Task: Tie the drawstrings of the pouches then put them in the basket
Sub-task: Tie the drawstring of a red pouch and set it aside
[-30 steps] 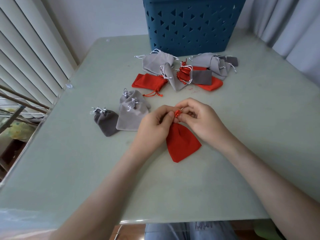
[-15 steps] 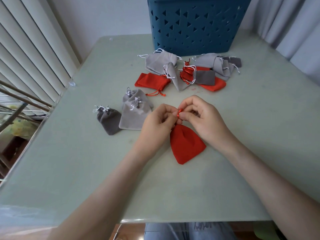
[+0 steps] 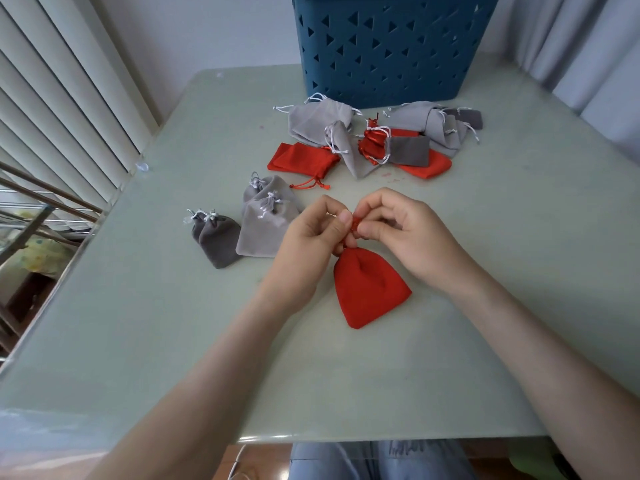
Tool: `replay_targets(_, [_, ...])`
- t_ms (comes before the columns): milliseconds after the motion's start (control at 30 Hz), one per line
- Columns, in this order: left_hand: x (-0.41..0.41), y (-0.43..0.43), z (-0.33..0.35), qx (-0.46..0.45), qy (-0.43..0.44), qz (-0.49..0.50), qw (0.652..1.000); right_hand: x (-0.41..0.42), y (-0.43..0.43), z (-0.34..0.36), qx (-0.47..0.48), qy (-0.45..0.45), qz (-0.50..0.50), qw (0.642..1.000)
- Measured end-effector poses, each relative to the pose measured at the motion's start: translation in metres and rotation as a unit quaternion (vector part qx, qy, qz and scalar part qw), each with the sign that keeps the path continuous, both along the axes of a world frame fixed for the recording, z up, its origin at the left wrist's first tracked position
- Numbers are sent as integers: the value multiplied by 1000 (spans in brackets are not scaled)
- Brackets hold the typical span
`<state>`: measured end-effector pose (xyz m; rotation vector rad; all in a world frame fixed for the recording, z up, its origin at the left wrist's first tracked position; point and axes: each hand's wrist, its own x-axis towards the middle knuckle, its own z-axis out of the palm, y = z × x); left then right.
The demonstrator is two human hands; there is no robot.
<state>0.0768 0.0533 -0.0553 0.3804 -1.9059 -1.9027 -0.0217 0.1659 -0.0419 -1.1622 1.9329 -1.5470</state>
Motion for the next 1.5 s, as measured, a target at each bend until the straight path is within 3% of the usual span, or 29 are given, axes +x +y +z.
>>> replay_targets(267, [-2, 0, 1, 51, 11, 2, 999, -6, 1, 0, -15, -36, -15, 999])
replay_targets(533, [-1, -1, 3, 65, 27, -1, 998, -7, 4, -1, 41, -56, -10, 998])
replay_targets(733, [-2, -2, 3, 79, 14, 2, 997, -15, 9, 4, 25, -53, -72, 996])
replay_targets(900, [-3, -5, -2, 28, -22, 25, 999, -8, 9, 5, -8, -75, 6, 997])
replay_targets(1133, [-2, -2, -3, -45, -40, 17, 998, 3, 2, 1, -4, -47, 77, 996])
replay_targets(1233, [0, 0, -3, -84, -49, -5, 995, 4, 1, -2, -3, -28, 63, 998])
replay_targets(1400, [5, 2, 5, -54, -42, -76, 995, 4, 2, -3, 7, 92, 13, 996])
replay_targets(1500, [7, 4, 5, -89, -43, -98, 990, 3, 4, -4, 6, 116, -4, 993])
